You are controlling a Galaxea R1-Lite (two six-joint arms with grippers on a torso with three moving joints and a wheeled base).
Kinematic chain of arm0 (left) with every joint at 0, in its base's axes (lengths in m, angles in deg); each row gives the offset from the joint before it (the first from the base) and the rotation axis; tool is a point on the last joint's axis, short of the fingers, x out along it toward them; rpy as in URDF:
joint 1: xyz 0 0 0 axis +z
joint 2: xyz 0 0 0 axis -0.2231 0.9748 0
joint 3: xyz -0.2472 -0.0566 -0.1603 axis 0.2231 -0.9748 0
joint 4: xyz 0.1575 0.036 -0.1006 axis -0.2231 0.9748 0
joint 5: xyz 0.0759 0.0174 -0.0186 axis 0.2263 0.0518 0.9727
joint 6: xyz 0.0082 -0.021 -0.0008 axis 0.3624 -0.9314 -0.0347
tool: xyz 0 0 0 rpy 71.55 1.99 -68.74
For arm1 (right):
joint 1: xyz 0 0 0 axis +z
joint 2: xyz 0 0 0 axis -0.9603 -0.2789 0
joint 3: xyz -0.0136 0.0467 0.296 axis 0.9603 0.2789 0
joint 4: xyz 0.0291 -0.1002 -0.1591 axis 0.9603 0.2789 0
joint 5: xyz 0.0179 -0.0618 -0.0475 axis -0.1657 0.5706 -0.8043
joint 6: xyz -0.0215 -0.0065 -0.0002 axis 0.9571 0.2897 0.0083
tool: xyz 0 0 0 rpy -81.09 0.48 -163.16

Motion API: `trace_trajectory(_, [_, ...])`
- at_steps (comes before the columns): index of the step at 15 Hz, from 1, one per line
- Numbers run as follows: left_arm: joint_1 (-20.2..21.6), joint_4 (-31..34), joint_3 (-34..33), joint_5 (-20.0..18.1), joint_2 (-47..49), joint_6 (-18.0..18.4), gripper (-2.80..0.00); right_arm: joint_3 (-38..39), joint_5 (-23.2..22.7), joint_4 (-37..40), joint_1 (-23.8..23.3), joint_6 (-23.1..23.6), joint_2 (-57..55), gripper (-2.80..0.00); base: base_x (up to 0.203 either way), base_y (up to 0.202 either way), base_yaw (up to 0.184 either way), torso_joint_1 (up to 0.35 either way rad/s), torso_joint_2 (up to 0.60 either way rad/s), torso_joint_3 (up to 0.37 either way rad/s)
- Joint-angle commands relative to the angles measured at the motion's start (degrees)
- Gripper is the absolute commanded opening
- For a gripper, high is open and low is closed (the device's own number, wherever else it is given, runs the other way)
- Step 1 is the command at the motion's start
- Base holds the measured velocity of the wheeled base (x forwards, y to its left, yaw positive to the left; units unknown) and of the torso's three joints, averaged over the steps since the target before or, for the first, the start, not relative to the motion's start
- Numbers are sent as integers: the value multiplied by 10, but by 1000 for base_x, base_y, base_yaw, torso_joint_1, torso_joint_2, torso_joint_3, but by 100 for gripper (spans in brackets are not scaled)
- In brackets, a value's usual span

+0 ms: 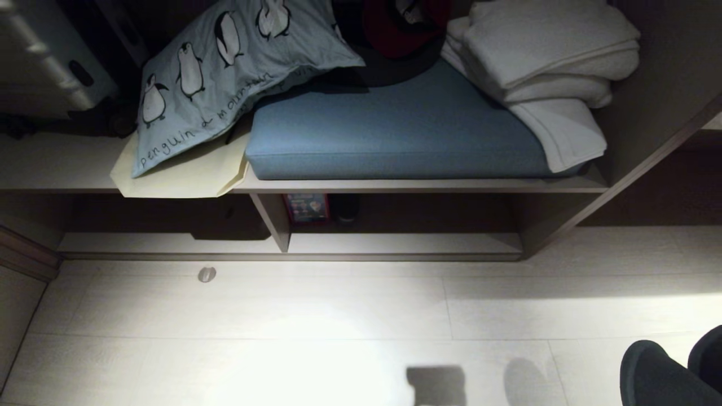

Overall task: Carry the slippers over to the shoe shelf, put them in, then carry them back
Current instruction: Place the slippers on the floor

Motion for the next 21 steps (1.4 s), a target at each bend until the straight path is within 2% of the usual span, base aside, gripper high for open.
trace_trajectory(1, [0, 0, 0, 0, 1, 0, -280, 0, 0, 0, 0, 0, -1, -280, 0, 0, 0, 5, 8, 196])
trace_trajectory(21, [0, 0, 0, 0, 1, -1, -280, 0, 0, 0, 0, 0, -1, -280, 0, 0, 0, 2, 2, 204])
